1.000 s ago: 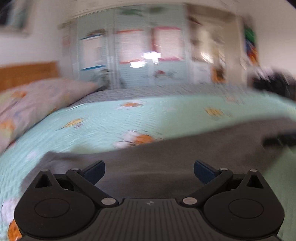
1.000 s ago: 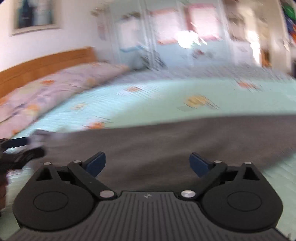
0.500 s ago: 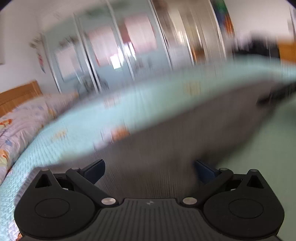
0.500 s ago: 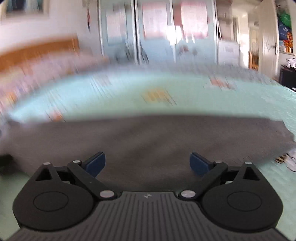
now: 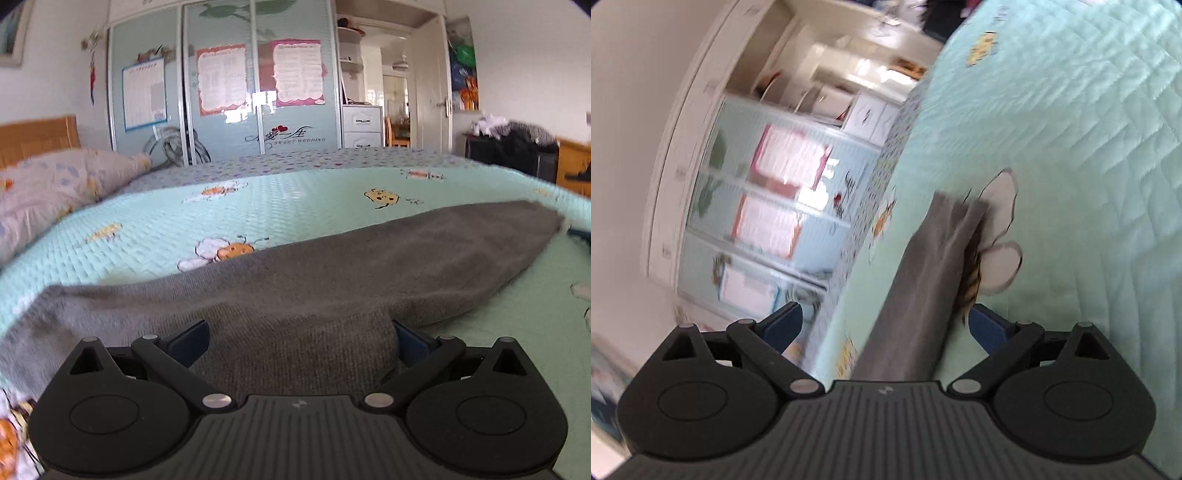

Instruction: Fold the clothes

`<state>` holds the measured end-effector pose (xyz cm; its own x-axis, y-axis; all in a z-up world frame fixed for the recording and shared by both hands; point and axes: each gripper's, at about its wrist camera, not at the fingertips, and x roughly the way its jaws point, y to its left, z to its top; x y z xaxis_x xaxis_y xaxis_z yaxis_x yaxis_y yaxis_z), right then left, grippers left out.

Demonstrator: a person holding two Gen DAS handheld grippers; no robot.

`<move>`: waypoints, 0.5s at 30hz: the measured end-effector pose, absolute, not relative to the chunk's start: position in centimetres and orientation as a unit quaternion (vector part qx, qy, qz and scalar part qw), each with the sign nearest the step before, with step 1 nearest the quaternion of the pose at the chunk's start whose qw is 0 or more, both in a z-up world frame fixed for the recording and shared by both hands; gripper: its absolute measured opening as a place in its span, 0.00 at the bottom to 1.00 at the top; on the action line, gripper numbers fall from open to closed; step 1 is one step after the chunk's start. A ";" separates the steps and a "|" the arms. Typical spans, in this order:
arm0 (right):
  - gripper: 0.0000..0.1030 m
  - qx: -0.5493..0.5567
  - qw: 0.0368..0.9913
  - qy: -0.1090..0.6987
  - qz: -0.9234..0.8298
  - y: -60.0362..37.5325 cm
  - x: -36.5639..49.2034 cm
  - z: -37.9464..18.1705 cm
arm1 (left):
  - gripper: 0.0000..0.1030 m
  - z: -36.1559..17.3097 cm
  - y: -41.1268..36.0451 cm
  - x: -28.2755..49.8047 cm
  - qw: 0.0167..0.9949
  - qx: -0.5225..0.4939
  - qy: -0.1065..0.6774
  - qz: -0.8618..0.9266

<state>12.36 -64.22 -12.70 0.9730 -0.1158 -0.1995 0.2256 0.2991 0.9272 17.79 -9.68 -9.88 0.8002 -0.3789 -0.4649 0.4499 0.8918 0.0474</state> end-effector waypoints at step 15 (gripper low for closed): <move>0.91 0.528 0.828 0.119 -0.145 -66.5 18.3 -11.8 | 0.99 -10.8 -9.7 18.5 0.940 0.062 0.254 -0.217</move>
